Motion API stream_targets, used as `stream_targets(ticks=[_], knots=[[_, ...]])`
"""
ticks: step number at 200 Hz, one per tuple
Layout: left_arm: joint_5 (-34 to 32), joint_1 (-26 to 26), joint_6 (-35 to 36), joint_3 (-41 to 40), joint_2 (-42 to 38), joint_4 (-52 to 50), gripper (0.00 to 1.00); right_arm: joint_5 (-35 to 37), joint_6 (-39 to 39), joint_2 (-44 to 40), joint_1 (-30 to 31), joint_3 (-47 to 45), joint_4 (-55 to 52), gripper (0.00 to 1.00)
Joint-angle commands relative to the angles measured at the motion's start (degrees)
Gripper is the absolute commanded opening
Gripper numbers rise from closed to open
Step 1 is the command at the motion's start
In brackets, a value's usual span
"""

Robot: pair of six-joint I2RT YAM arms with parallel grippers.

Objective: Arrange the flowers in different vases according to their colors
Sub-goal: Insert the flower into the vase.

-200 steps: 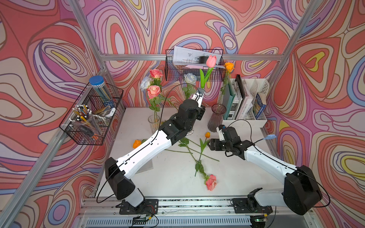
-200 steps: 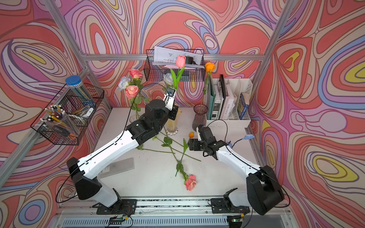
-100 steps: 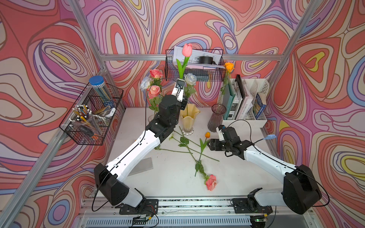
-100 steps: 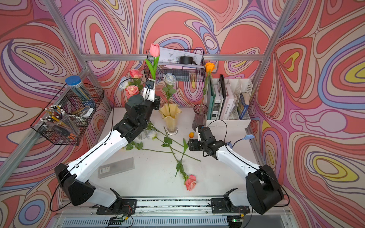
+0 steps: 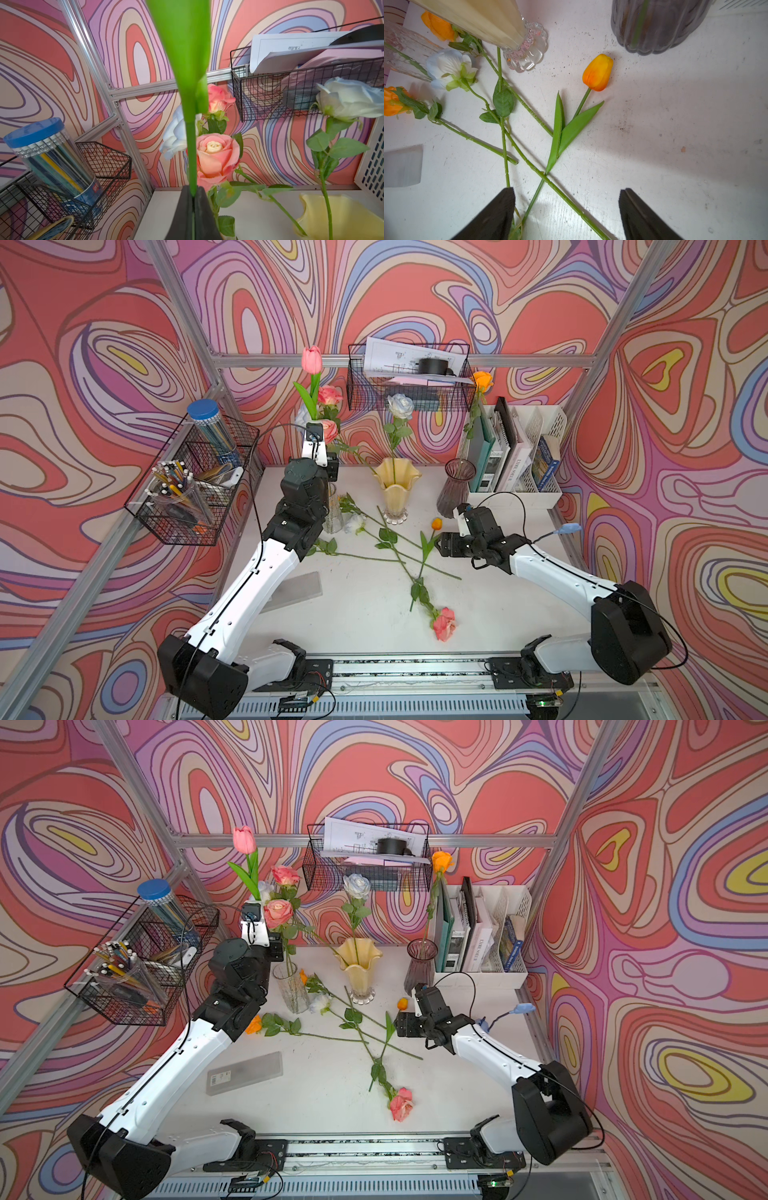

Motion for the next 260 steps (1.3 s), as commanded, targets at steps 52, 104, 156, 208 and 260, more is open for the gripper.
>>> stream_targets(ticks=[52, 104, 156, 208, 260], knots=[[3.04, 12.72, -8.99, -8.92, -9.45, 5.04, 0.0, -0.23, -1.33, 0.76, -0.21, 1.58, 0.41, 0.81], [6.35, 15.0, -12.62, -11.64, -6.75, 9.0, 0.0, -0.82, -1.88, 2.95, -0.2, 2.16, 1.3, 0.81], [11.78, 18.9, -17.73, -12.04, -0.98, 12.57, 0.0, -0.45, -2.96, 3.16, -0.24, 2.9, 0.24, 0.81], [15.88, 18.95, -20.31, -11.54, 5.46, 15.12, 0.0, -0.13, -2.79, 4.51, -0.19, 3.59, -0.09, 0.81], [18.15, 18.99, -21.56, -12.58, 9.66, 16.92, 0.0, 0.11, -2.93, 5.42, -0.16, 4.24, -0.28, 0.8]])
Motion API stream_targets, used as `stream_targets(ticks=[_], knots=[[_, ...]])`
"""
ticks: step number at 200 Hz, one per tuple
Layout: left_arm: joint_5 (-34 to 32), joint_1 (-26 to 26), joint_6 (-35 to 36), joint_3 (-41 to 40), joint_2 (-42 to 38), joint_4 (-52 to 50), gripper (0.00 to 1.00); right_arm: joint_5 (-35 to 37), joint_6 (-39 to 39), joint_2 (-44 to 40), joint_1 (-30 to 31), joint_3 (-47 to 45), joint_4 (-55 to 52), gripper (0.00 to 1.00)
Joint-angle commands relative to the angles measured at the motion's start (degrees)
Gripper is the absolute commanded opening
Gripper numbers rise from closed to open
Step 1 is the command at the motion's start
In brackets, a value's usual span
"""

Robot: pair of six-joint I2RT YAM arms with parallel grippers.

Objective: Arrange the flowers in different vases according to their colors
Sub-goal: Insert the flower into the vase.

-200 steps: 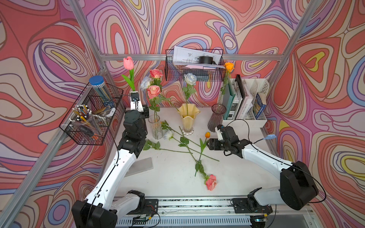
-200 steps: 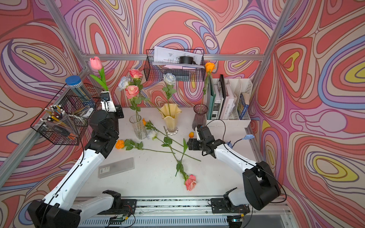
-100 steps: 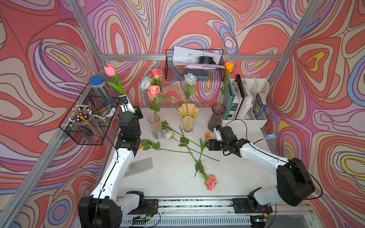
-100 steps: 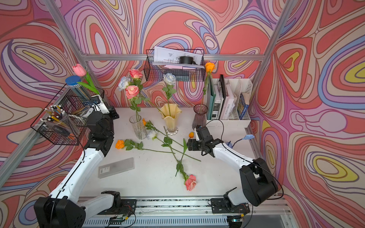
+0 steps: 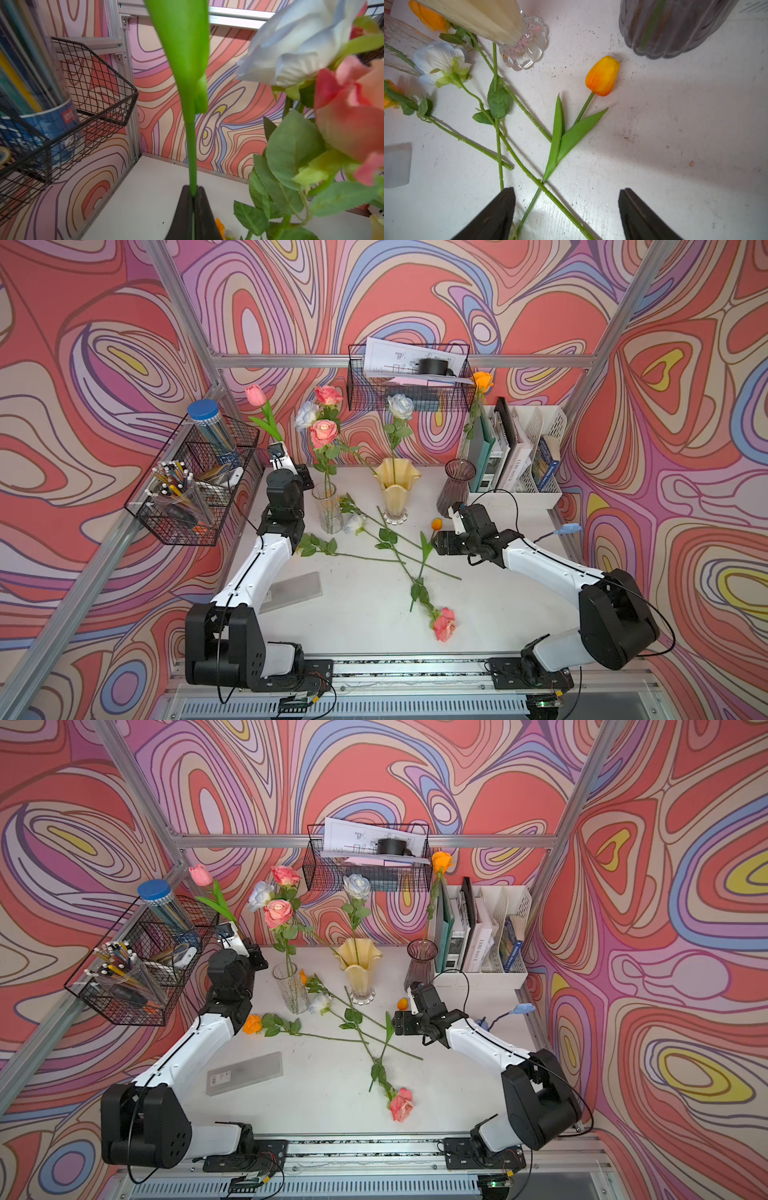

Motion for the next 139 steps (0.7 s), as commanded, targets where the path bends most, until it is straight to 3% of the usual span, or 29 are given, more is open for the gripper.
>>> stream_targets(ticks=[1, 139], knots=[[2.4, 0.33, -1.43, -0.14, 1.37, 3.31, 0.0, 0.46, -0.61, 0.82, -0.16, 1.67, -0.37, 0.8], [7.38, 0.25, -5.2, 1.37, -3.39, -3.96, 0.0, 0.21, -0.39, 1.31, -0.17, 0.96, 0.42, 0.8]])
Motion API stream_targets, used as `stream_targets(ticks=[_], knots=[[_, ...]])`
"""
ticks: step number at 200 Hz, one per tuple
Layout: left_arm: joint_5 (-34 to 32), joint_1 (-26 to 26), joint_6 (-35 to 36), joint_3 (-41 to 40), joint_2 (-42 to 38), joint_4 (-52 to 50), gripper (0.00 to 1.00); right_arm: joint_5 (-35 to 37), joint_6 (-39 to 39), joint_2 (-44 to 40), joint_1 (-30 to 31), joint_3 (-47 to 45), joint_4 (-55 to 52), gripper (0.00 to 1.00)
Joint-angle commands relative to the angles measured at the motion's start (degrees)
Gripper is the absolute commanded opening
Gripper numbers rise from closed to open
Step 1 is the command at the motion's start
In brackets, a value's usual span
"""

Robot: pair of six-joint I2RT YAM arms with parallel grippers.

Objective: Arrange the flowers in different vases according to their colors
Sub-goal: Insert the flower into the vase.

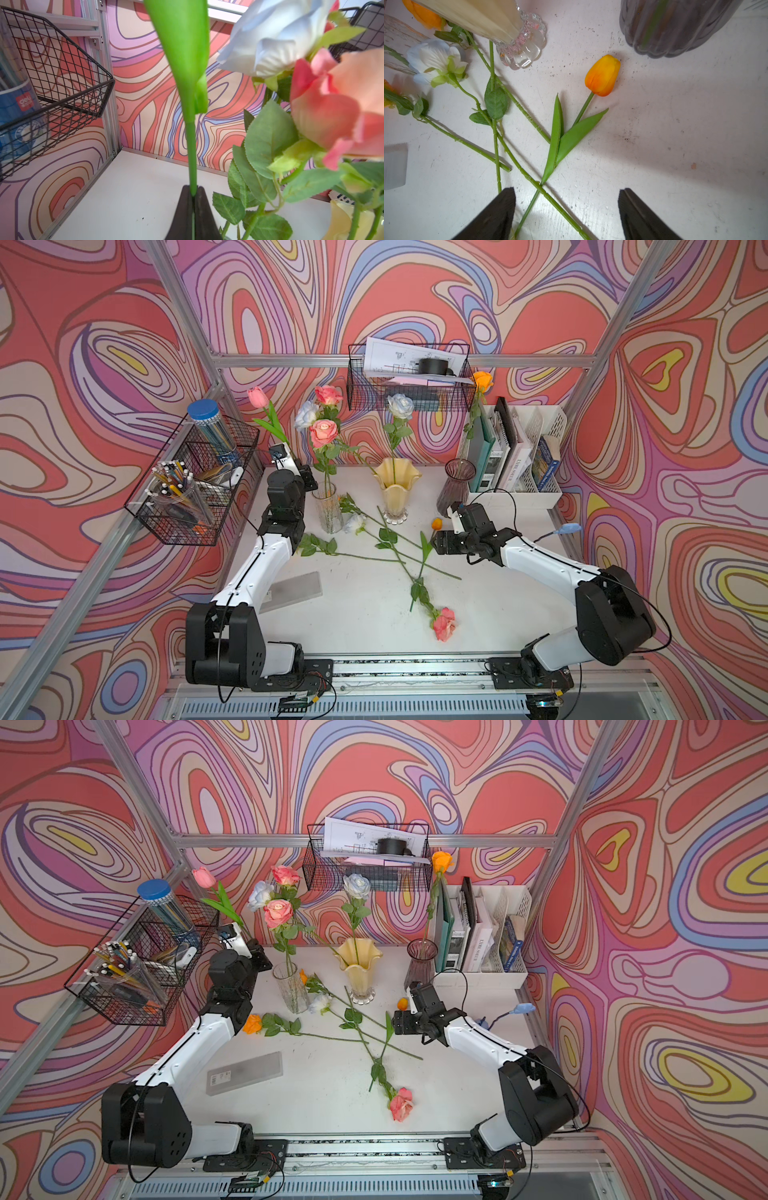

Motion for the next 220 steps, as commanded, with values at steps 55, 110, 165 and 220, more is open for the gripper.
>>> stream_targets(ticks=[55, 110, 165, 220], knots=[[4.32, -0.43, -3.05, 0.93, -0.89, -1.9, 0.0, 0.02, -0.1, 0.48, -0.19, -0.04, 0.79, 0.8], [4.24, -2.46, -2.03, -1.5, 2.06, 2.1, 0.0, 0.19, -0.16, 0.8, -0.18, -0.04, 0.96, 0.8], [1.68, -4.09, -0.17, -5.11, 5.55, 7.37, 0.18, -0.03, -0.34, 0.79, -0.16, -0.04, 0.71, 0.8], [1.13, -5.47, 1.86, -5.92, 5.96, 7.53, 0.42, -0.18, -0.61, -0.36, -0.17, -0.11, 0.4, 0.8]])
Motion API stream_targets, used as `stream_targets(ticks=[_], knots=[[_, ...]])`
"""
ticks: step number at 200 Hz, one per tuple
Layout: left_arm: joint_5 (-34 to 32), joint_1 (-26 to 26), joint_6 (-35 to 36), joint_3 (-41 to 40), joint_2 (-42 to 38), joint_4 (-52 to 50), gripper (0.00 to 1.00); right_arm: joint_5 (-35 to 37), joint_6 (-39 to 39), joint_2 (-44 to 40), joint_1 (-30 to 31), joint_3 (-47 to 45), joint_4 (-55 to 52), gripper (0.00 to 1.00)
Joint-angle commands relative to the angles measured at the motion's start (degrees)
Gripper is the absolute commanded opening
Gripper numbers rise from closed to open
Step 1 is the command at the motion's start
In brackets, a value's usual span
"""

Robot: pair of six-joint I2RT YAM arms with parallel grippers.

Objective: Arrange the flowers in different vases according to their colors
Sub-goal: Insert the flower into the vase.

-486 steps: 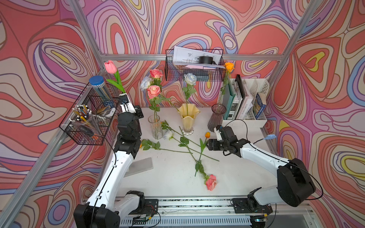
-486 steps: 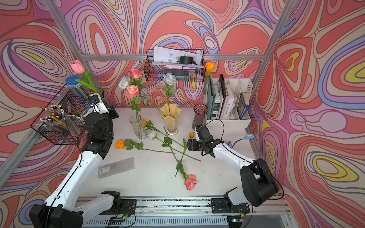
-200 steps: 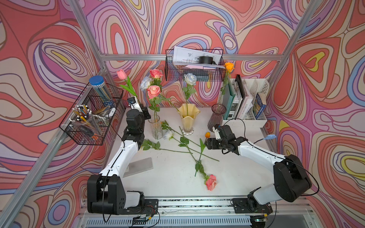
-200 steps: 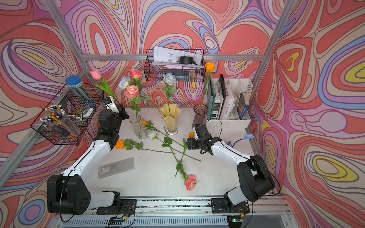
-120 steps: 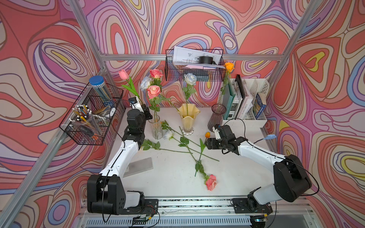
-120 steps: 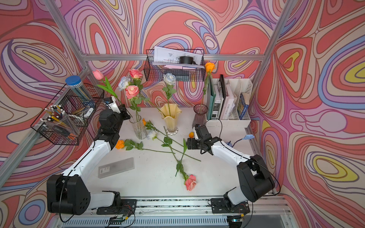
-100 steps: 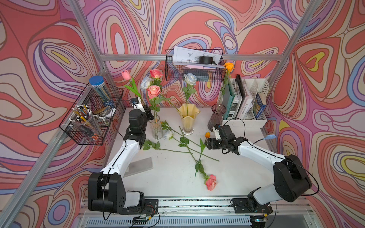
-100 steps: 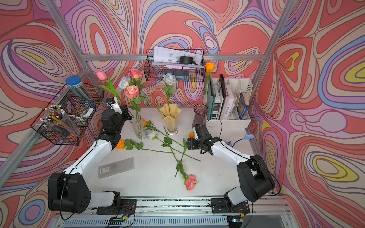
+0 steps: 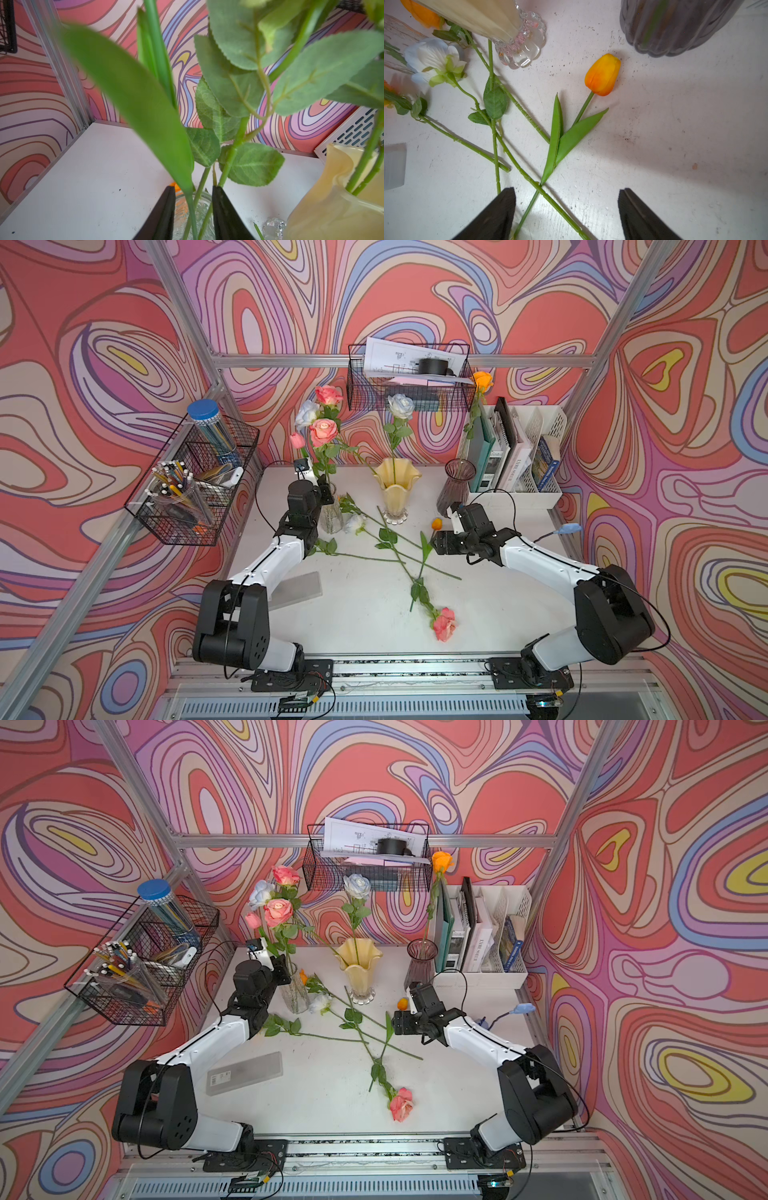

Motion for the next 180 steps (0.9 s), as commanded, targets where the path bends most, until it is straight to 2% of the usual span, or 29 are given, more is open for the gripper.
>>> stream_targets(ticks=[1, 13, 42, 83, 92, 139, 170, 180], knots=[[-0.71, -0.77, 1.86, -0.47, -0.2, 2.64, 0.42, -0.17, -0.59, -0.79, -0.21, -0.05, 0.2, 0.8], [-1.09, -1.28, 2.54, -0.15, -0.75, 1.72, 0.45, -0.27, -0.59, -1.13, -0.19, 0.03, 0.09, 0.8], [-3.19, -2.57, 3.62, -0.06, -4.23, -1.38, 0.6, -1.83, -1.5, -1.97, -0.21, 1.05, 0.35, 0.8], [-7.23, -3.41, 4.07, -1.79, -13.42, -6.78, 0.7, -4.55, -3.97, -1.5, 0.26, 6.37, 0.98, 0.8], [-7.89, -3.5, 4.14, -1.98, -15.58, -8.1, 0.75, -4.97, -4.82, -1.58, 0.92, 7.85, 1.69, 0.8], [-9.54, -4.87, 3.19, -0.88, -24.29, -16.33, 0.76, 1.11, -12.69, 3.2, 8.67, 22.18, 1.86, 0.8], [-11.83, -8.69, 2.64, -0.39, -28.82, -21.83, 0.76, 0.95, -15.62, 12.25, 10.86, 35.36, -0.07, 0.79], [-14.66, -11.95, 4.05, 0.54, -29.13, -23.97, 0.77, 1.04, -16.17, 14.96, 11.82, 40.08, -1.15, 0.79]])
